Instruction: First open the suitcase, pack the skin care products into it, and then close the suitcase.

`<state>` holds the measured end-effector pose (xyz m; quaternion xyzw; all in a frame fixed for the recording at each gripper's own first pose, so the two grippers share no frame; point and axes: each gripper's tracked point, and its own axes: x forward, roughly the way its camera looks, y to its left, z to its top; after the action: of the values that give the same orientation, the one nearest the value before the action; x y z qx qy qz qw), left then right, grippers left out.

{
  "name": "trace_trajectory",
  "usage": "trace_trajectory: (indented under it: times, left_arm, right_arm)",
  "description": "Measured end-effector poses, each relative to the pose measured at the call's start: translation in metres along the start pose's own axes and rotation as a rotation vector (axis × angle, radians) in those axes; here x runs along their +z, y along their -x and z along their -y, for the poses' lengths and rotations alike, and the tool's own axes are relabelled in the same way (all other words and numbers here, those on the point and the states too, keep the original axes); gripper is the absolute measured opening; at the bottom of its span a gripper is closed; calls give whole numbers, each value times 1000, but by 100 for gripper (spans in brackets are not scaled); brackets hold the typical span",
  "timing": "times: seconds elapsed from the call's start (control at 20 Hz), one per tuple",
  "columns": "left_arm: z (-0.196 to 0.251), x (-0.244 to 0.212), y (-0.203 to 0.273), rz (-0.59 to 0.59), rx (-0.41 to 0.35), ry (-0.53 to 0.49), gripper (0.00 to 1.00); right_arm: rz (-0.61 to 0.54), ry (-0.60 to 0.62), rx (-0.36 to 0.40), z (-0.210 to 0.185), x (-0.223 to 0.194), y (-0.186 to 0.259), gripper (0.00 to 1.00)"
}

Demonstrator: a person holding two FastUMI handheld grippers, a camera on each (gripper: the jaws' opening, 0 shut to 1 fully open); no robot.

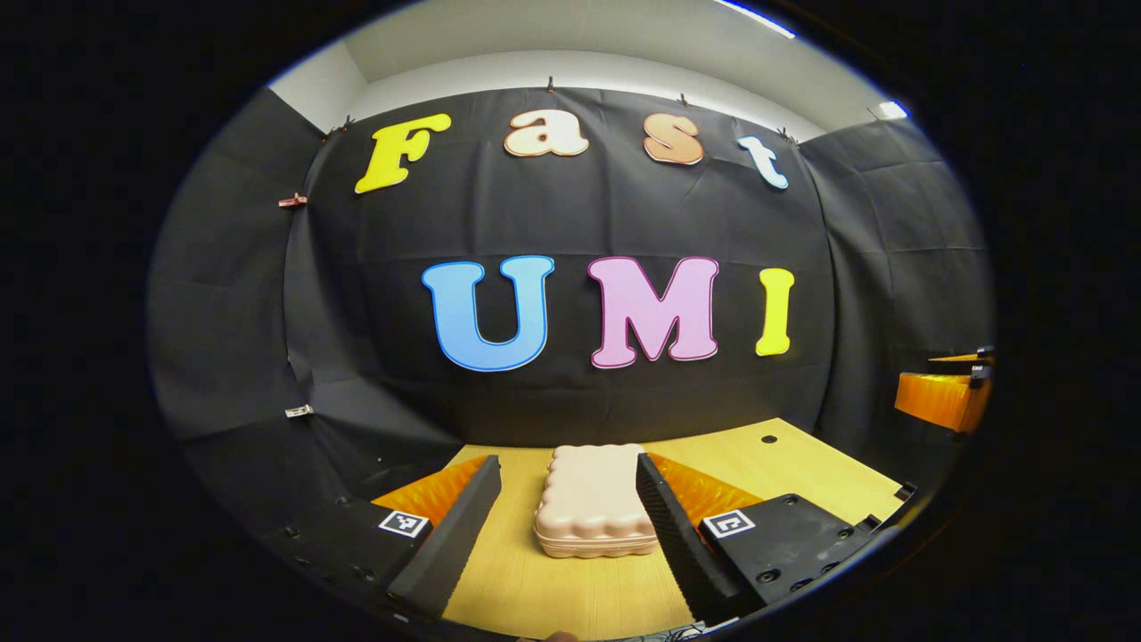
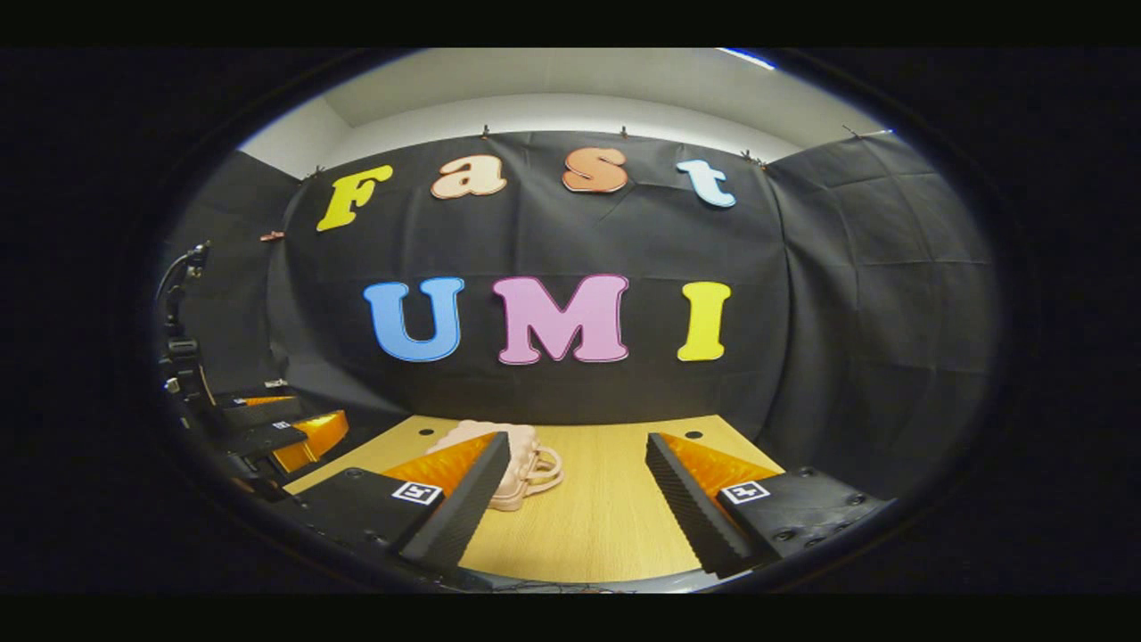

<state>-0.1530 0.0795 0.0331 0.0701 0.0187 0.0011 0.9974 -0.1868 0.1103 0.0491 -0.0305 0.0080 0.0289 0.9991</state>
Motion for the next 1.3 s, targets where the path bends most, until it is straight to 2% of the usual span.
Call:
trace_trajectory:
  times: [0.25, 0.55, 0.85, 1.1, 1.3]
  left_arm:
    - [9, -9, -1, -47, -20, 9, 96]
    - [31, -15, 15, -95, -29, 13, 96]
    - [23, -12, 36, -95, 28, 58, 96]
    - [2, -3, 50, -76, 84, 35, 96]
    - [-3, -7, 59, -82, 102, 40, 96]
  right_arm:
    - [18, 11, -4, 16, -2, -5, 97]
    - [-62, 48, 3, 34, -26, -16, 97]
    - [-48, 25, 56, 17, -10, -43, 97]
    - [-67, 54, 136, -11, -18, -44, 97]
    - [-69, 55, 169, -24, -17, -41, 97]
